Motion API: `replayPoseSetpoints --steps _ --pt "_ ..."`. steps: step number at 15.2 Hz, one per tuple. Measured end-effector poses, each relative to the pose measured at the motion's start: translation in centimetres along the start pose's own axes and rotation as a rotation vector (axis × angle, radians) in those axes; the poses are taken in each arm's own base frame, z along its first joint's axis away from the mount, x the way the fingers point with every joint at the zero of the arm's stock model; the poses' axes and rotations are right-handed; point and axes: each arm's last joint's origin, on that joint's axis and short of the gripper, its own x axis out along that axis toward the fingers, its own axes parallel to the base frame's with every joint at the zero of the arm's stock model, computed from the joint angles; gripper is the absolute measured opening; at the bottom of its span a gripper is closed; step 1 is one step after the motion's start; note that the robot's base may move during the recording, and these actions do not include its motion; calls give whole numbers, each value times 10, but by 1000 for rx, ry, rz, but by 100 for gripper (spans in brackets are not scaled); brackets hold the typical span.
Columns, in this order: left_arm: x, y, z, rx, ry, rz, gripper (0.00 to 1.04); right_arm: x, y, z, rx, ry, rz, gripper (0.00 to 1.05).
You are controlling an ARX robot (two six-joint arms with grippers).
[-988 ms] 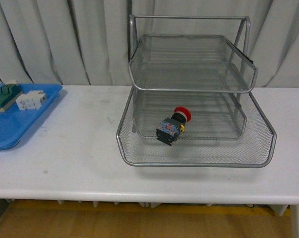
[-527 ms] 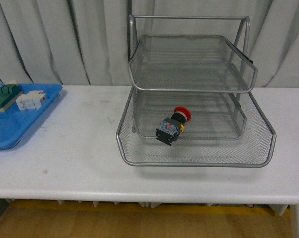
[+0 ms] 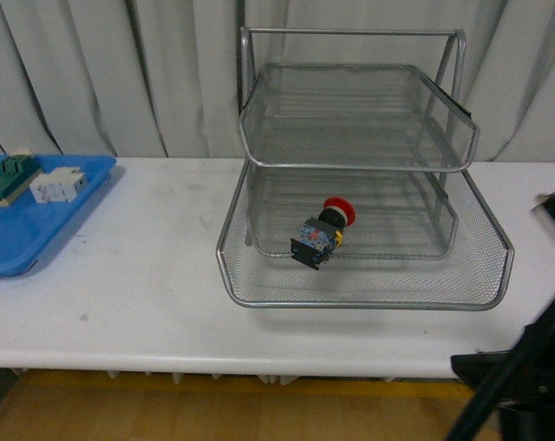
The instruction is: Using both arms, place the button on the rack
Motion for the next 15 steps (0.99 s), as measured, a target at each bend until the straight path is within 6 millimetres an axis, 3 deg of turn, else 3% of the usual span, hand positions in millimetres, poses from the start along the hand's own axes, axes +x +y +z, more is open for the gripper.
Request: replayPoseSetpoints --steps 2,8,12,14,15 --pt "0 0 0 0 0 0 98 32 4 -4 47 81 11 2" --pt "0 0 0 0 0 0 98 116 5 18 39 133 -57 2" --pt "0 0 0 0 0 0 98 145 9 50 -7 118 -80 2" --pt "0 0 0 0 0 0 98 160 6 50 -21 140 -94 2" --pt "0 0 0 0 -1 -1 98 185 2 85 -69 19 -148 2"
